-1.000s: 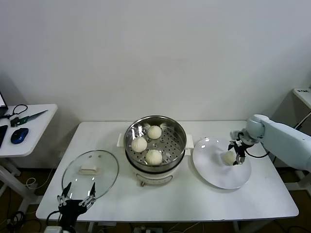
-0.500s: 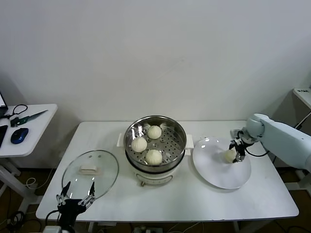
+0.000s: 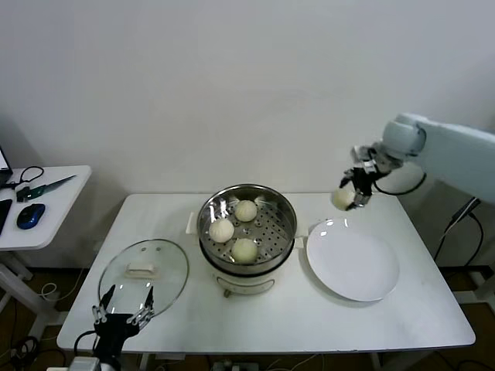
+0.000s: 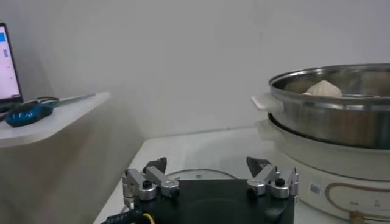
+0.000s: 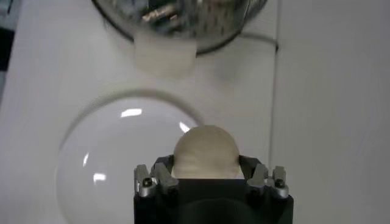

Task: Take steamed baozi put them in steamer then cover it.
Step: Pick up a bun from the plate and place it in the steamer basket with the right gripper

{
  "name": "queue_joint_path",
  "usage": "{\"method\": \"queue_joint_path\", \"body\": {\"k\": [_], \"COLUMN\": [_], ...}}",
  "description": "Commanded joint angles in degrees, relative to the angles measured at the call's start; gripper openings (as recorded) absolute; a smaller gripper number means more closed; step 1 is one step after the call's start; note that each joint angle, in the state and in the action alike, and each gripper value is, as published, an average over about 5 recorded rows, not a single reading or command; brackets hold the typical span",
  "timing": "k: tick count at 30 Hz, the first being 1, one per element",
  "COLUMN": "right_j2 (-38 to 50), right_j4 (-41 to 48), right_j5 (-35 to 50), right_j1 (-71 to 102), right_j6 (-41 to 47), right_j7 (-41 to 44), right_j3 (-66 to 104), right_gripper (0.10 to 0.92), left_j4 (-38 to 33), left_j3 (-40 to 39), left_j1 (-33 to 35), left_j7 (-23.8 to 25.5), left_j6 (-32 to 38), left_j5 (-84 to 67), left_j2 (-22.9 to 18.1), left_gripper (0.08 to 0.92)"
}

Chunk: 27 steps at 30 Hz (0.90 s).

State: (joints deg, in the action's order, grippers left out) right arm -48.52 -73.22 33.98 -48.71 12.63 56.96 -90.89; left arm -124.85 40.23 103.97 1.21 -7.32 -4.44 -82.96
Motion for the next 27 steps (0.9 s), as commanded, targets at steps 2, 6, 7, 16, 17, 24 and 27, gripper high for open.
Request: {"method": "queue_joint_path", "body": {"k": [2,6,7,16,17,24,27], "right_j2": [-9.9,-13.9,-14.7,-17.5,-17.5,-17.6,-17.8], "right_j4": [-14.9,-12.8,-12.0,-2.5,-1.8,1.4,1.9], "right_j5": [17.5,15.6,14.8,4.5,3.5,0.6,0.6], "right_j1": [-11.4,-4.1,-2.6,8.8,9.9,13.7,14.3], "right_j6": [7.1,8.4,8.6,8.7,8.7,8.3,8.3], "right_j7": [-6.3,-8.7,-9.0,-10.1,-10.1,-10.4,-10.4], "right_j3": [-5.8,-3.9,-3.7,-2.3,-1.9,-0.5,-0.2], "right_gripper": [0.712,0.712,0.712,0.712,0.712,0.712,0.712], "left_j4": [0.0,-0.5,-0.6,-0.8,-0.8,-0.3,0.0], "left_j3": [0.0,0.0,0.0,0.3,0.4,0.9,1.1], "left_j1": [0.0,0.1,0.1,0.1,0.1,0.2,0.0], "left_j7": [0.1,0.1,0.0,0.0,0.0,0.0,0.0], "left_j6": [0.0,0.0,0.0,0.1,0.1,0.4,0.4], "left_j5": [0.1,0.1,0.2,1.0,1.0,0.8,0.7], "left_j2": [0.0,-0.1,-0.1,-0.3,-0.3,-0.3,-0.4], "left_gripper": [0.823,0.823,0.823,0.823,0.823,0.823,0.823]}}
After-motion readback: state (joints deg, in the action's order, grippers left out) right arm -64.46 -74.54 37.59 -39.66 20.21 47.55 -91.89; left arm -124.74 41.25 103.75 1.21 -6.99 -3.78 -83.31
